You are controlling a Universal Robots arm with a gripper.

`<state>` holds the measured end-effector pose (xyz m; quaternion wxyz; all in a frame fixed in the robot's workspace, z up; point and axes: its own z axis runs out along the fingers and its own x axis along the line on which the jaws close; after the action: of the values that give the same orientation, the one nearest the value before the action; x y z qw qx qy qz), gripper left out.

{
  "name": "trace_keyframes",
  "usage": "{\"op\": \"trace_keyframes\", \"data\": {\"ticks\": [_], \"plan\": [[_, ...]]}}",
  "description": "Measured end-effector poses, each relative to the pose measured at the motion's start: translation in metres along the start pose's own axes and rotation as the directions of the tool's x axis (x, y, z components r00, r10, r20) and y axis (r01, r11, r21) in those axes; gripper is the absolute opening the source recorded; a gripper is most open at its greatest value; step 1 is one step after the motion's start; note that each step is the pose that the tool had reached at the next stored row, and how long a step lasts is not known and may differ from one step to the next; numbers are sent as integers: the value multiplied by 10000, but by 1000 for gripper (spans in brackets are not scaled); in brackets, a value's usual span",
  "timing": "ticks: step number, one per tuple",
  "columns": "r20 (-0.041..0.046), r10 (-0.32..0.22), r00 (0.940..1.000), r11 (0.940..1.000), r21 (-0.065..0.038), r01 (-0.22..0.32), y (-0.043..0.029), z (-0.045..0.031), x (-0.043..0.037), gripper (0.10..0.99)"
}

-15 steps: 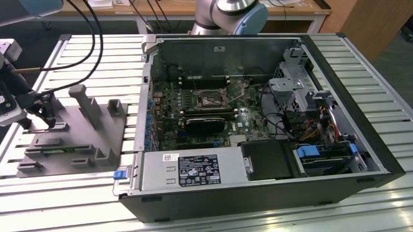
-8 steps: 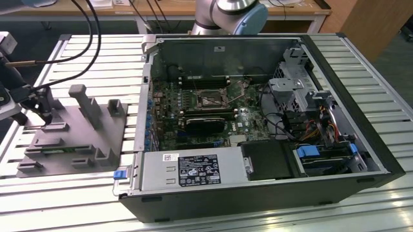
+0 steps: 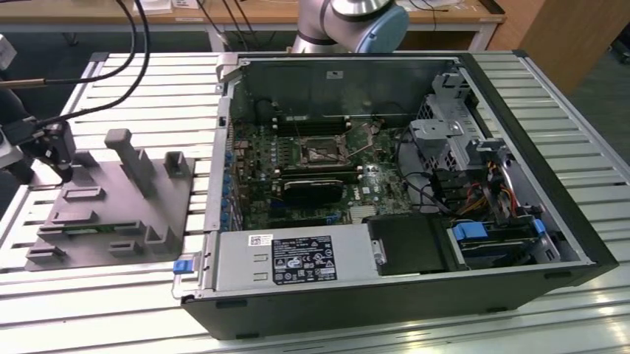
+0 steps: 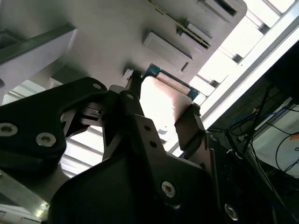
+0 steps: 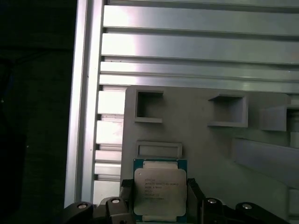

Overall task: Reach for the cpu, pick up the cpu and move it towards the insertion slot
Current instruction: 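Pick up the cpu and move it towards the insertion slot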

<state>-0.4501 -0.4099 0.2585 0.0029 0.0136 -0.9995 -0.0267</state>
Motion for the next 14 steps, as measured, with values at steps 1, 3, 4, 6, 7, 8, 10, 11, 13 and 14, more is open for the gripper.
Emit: {"op": "trace_keyframes", "data": {"ticks": [1, 3, 4, 6, 7, 8, 10, 11, 13, 14], "plan": [[1, 0, 10000, 10000, 0, 0, 1, -26, 0, 541], [4, 0, 10000, 10000, -2, 0, 5, -81, 0, 541], [5, -1, 10000, 10000, -1, 1, 6, -112, 0, 541], [9, -2, 10000, 10000, -1, 2, 9, -174, 0, 541], [12, -1, 10000, 10000, -1, 1, 11, -206, 1, 541], [13, -2, 10000, 10000, 0, 2, 13, -239, 1, 541], [18, -2, 10000, 10000, 0, 2, 16, -303, 1, 541], [21, -2, 10000, 10000, 0, 2, 18, -337, 1, 541], [24, -2, 10000, 10000, 0, 2, 21, -400, 2, 541], [26, -2, 10000, 10000, 0, 2, 23, -431, 2, 541]]}}
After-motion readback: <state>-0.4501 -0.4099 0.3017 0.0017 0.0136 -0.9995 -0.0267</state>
